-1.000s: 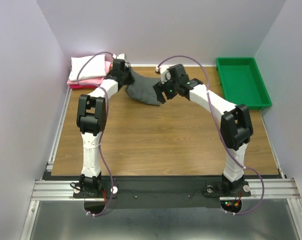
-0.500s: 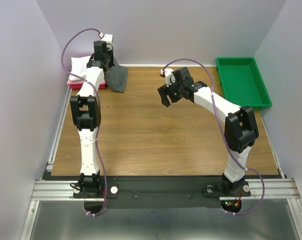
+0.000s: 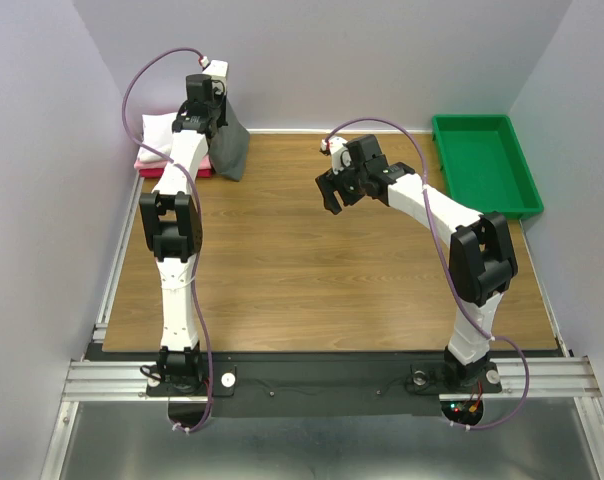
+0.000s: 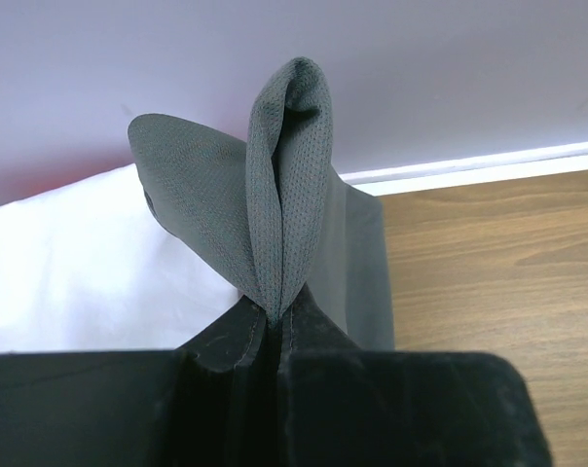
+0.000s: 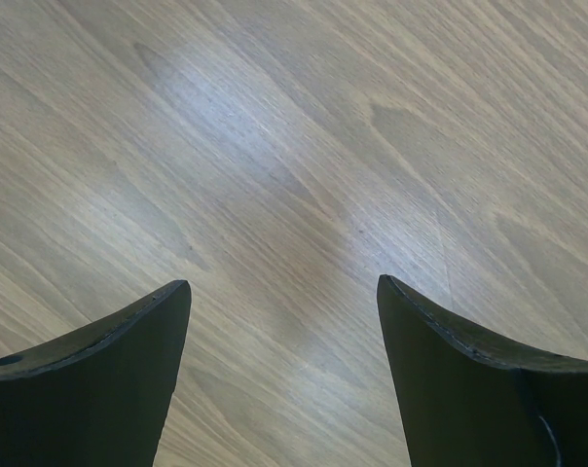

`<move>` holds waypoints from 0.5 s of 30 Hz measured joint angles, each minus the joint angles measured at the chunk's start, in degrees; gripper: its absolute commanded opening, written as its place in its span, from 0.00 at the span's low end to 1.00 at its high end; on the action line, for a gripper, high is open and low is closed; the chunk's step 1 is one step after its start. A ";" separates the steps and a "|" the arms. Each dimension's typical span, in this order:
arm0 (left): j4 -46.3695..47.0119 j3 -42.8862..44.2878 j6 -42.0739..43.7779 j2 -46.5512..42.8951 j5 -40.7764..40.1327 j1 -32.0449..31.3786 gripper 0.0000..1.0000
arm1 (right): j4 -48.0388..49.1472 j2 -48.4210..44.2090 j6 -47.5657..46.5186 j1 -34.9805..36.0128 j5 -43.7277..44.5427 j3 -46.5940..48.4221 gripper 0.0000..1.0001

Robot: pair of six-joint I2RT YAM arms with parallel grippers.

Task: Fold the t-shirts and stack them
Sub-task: Neatly place the folded tshirt to the corner

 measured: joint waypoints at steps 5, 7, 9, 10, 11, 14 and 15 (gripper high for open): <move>0.00 1.09 0.17 -0.48 0.00 0.00 0.00 | 0.00 0.00 0.00 0.00 -0.07 0.00 0.83; 0.02 1.16 0.20 -1.20 0.00 0.00 0.00 | 0.00 0.00 0.00 0.00 -0.11 0.00 0.83; 0.02 1.18 0.17 -1.86 0.00 -0.02 0.00 | -0.02 0.00 -0.02 0.00 -0.17 0.00 0.83; 0.02 1.18 0.17 -2.25 0.02 -0.02 0.00 | 0.00 0.00 0.00 0.00 -0.20 0.00 0.83; 0.02 1.18 0.15 -2.47 0.02 -0.02 0.00 | 0.00 0.00 -0.02 0.00 -0.22 0.00 0.83; 0.00 1.36 0.15 -3.82 0.11 -0.04 0.00 | 0.00 0.00 -0.02 0.00 -0.22 0.00 0.83; 0.00 1.66 0.15 -4.00 0.11 -0.04 0.00 | 0.00 0.00 -0.02 0.00 -0.24 0.00 0.83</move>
